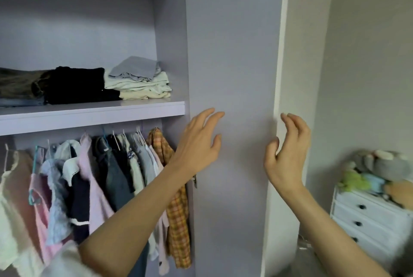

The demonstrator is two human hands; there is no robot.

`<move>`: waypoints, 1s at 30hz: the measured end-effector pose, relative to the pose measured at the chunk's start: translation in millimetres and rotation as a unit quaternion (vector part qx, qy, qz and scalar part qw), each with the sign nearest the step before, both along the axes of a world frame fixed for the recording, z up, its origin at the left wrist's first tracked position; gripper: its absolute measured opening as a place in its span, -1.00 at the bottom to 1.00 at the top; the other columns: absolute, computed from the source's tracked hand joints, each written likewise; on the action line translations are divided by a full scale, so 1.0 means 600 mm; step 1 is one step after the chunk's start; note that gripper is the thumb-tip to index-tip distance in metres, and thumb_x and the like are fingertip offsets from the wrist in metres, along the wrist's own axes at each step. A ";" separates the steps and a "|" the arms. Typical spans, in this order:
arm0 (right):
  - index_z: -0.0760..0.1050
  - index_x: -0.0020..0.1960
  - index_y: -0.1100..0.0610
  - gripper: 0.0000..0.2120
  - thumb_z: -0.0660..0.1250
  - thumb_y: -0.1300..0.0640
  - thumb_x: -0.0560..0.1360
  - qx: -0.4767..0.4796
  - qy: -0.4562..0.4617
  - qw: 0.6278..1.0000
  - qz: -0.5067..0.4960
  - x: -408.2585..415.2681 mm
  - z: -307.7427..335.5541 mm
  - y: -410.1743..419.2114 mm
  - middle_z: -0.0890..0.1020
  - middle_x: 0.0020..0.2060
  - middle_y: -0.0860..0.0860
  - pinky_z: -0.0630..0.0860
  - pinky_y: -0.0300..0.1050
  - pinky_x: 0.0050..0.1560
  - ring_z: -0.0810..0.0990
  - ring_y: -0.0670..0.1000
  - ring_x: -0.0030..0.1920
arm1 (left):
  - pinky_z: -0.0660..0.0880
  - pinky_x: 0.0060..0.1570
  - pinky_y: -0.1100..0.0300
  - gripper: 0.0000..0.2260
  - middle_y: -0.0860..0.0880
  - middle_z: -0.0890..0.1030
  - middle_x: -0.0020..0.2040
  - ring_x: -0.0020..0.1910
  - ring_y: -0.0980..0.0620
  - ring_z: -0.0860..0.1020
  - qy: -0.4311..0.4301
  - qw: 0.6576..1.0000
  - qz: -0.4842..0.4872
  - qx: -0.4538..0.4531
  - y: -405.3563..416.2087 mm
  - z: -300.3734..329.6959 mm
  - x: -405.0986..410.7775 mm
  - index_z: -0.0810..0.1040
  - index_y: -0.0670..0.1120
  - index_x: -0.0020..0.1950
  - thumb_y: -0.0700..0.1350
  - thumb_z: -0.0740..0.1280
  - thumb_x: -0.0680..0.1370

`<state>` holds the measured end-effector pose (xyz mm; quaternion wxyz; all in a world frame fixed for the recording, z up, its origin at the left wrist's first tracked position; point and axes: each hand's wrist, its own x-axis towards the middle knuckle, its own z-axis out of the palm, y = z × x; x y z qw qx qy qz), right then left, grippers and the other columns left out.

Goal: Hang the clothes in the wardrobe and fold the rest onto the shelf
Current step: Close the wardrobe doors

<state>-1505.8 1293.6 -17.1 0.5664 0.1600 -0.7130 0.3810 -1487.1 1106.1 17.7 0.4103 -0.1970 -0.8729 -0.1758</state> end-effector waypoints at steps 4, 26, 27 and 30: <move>-0.02 0.53 0.14 -0.42 0.11 0.18 0.57 -0.053 -0.208 0.968 0.133 -0.011 -0.002 -0.009 0.19 0.47 0.03 0.15 -0.29 0.30 0.21 -0.01 0.43 | 0.21 0.35 0.08 -0.54 -0.07 0.22 0.49 0.43 -0.06 0.22 0.011 1.000 0.007 -0.003 0.018 0.018 0.017 0.26 -0.04 0.47 -0.14 0.23 0.57; -0.07 0.53 0.00 -0.39 0.07 0.18 0.54 0.432 -0.041 0.873 0.223 -0.051 -0.012 -0.485 -0.26 0.47 -0.09 -0.10 -0.09 0.51 -0.22 0.03 0.52 | 0.00 0.45 -0.14 -0.42 0.07 -0.18 0.53 0.53 -0.11 -0.17 -0.004 0.901 0.374 -0.218 -0.433 0.047 0.096 -0.05 -0.04 0.55 0.02 0.11 0.60; -0.12 0.54 -0.01 -0.37 0.06 0.17 0.53 0.446 -0.052 0.871 0.199 -0.063 -0.013 -0.516 -0.32 0.45 -0.09 -0.08 -0.04 0.50 -0.26 0.04 0.51 | -0.06 0.46 -0.15 -0.41 0.06 -0.23 0.53 0.52 -0.11 -0.23 -0.035 0.884 0.399 -0.241 -0.459 0.047 0.084 -0.14 -0.01 0.55 0.02 0.07 0.60; -0.24 0.53 -0.02 -0.32 0.05 0.14 0.53 0.473 -0.090 0.862 0.161 -0.093 -0.015 -0.575 -0.45 0.39 -0.10 -0.09 0.02 0.50 -0.35 0.07 0.49 | -0.15 0.45 -0.19 -0.38 0.04 -0.30 0.53 0.50 -0.10 -0.32 -0.089 0.855 0.443 -0.254 -0.500 0.046 0.044 -0.27 0.00 0.53 -0.01 0.06 0.61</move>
